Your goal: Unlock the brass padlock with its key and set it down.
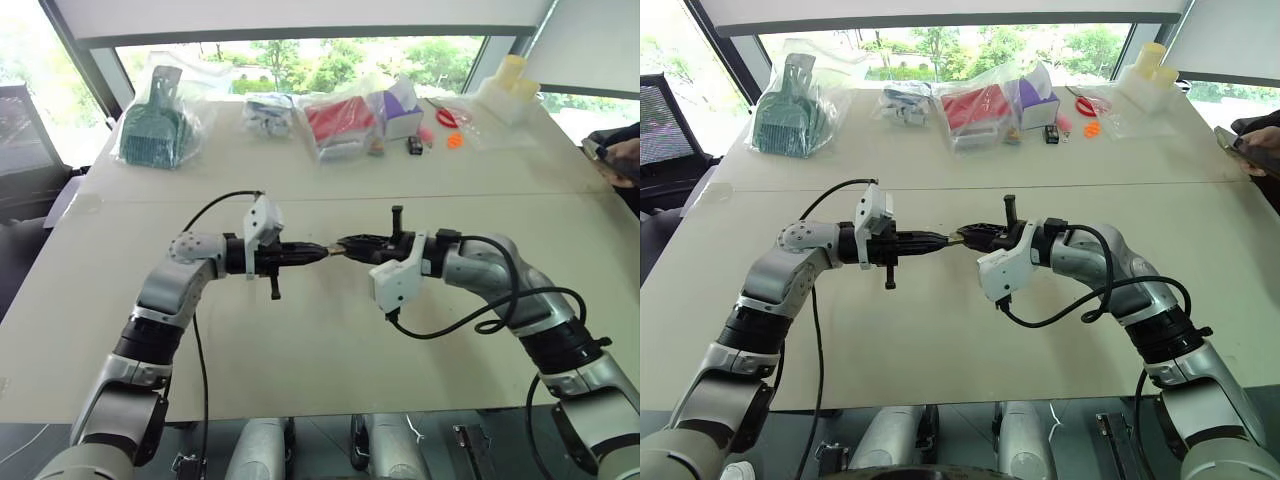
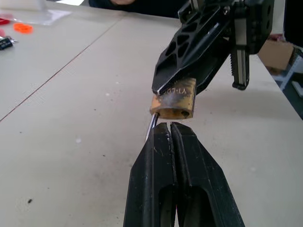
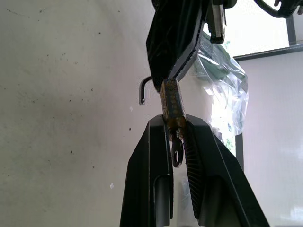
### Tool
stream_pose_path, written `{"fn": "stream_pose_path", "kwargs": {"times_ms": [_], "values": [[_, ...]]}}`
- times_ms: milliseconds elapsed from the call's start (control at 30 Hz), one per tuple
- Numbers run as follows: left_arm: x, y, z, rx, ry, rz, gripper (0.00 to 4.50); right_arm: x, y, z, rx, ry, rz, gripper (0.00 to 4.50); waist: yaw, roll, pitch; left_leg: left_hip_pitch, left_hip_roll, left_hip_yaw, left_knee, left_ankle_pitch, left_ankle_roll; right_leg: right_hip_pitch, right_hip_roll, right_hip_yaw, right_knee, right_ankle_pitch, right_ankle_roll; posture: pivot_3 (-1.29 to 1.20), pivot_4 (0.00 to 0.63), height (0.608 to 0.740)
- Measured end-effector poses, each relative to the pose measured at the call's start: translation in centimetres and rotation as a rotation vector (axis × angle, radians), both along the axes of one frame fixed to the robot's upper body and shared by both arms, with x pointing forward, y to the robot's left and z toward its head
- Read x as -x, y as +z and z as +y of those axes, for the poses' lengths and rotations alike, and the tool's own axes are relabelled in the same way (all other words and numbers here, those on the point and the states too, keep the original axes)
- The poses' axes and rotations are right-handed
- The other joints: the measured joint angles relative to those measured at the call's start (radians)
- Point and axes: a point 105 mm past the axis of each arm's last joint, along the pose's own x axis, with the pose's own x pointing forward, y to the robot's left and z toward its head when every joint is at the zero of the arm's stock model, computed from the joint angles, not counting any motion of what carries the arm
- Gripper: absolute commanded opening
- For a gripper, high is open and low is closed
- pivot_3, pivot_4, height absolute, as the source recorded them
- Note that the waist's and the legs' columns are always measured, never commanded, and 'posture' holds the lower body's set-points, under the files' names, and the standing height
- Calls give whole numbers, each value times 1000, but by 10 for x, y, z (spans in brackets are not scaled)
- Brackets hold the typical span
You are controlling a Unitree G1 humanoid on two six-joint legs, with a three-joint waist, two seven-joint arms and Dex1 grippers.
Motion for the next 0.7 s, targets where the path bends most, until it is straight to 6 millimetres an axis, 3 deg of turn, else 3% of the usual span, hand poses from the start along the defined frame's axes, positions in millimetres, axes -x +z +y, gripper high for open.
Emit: {"fn": "stream_pose_path", "kwargs": {"times_ms": [433, 700], "values": [[-11, -7, -3, -2, 39, -21, 52, 1, 4, 0, -13, -3, -6, 0, 1, 0, 0, 0, 0, 0, 0, 0, 0, 0, 0, 0, 0, 0, 0, 0, 150, 740], [-5, -16, 26, -63, 105, -4, 52, -13, -13, -5, -11, -56, 26, 0, -3, 0, 0, 1, 0, 0, 0, 0, 0, 0, 0, 0, 0, 0, 0, 0, 150, 740]]}}
